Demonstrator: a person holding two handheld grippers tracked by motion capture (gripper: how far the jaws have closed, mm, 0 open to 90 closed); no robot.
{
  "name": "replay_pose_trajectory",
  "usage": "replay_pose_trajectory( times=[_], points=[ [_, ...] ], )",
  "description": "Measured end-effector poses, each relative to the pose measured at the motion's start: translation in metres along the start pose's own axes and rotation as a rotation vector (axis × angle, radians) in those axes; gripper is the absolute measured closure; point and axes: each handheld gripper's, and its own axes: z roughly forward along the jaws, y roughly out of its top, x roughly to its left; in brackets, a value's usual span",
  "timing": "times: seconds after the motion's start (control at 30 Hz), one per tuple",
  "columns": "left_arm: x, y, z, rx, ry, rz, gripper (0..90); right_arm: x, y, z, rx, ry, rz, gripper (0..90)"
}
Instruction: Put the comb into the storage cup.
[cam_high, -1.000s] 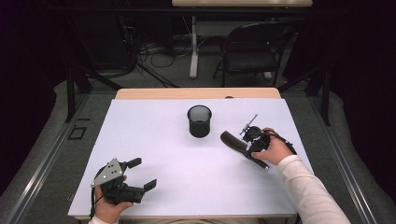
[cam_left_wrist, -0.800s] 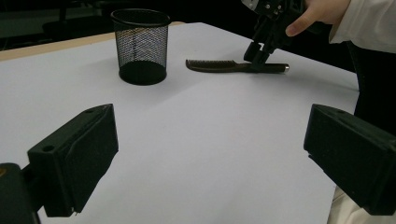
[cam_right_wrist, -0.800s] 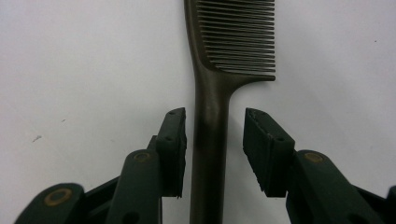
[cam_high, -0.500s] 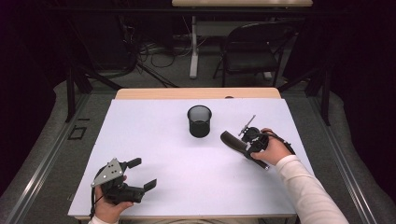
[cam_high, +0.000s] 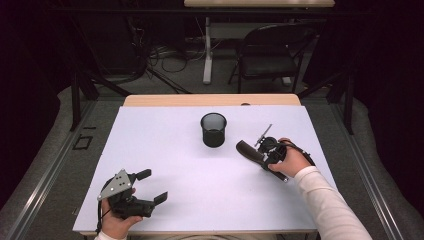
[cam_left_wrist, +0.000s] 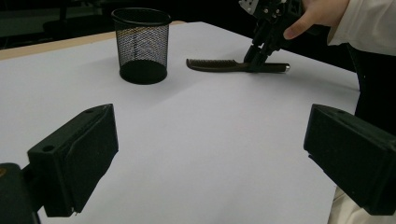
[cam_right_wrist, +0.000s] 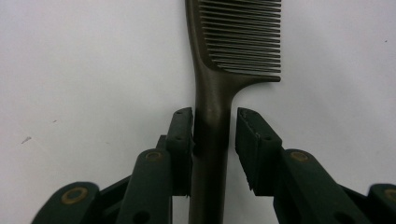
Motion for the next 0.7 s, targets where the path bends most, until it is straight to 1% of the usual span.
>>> replay_pose_trajectory(
  times=[0.07,0.17,0.23,0.27,0.3,0.33,0.5,0.57,0.6,0.7],
  points=[
    [0.0000,0.0000,0.0000,0.001,0.000,0.000,3.2,-0.0012,0.0012,-0.0020,0.036,-0.001,-0.013,68.2],
    [0.0000,0.0000,0.0001,0.001,0.000,0.000,3.2,-0.0014,0.0021,-0.0027,0.062,-0.002,-0.020,68.6],
    [0.0001,0.0000,0.0001,0.001,0.000,0.001,3.2,-0.0012,0.0021,-0.0019,0.058,-0.001,-0.019,68.9],
    [0.0002,0.0000,0.0001,0.001,0.000,0.001,3.2,-0.0017,0.0023,-0.0017,0.057,-0.002,-0.028,69.1],
    [0.0002,0.0000,0.0001,0.001,0.000,0.001,3.2,-0.0013,0.0020,-0.0014,0.056,-0.002,-0.021,69.2],
    [0.0002,-0.0001,0.0001,0.001,0.000,0.000,3.2,-0.0017,0.0022,-0.0010,0.057,-0.001,-0.028,69.4],
    [0.0005,-0.0002,0.0001,0.001,-0.003,0.000,3.2,-0.0006,0.0029,-0.0005,0.074,0.001,-0.023,70.8],
    [0.0005,-0.0002,0.0001,0.001,-0.003,-0.001,3.2,-0.0005,0.0024,0.0012,0.060,-0.001,-0.027,71.0],
    [0.0004,-0.0002,0.0001,0.002,0.001,-0.001,3.2,-0.0009,0.0029,0.0005,0.071,0.000,-0.030,71.0],
    [0.0006,-0.0002,0.0000,0.001,-0.002,-0.001,3.2,-0.0010,0.0027,0.0008,0.066,0.000,-0.032,71.5]
  ],
)
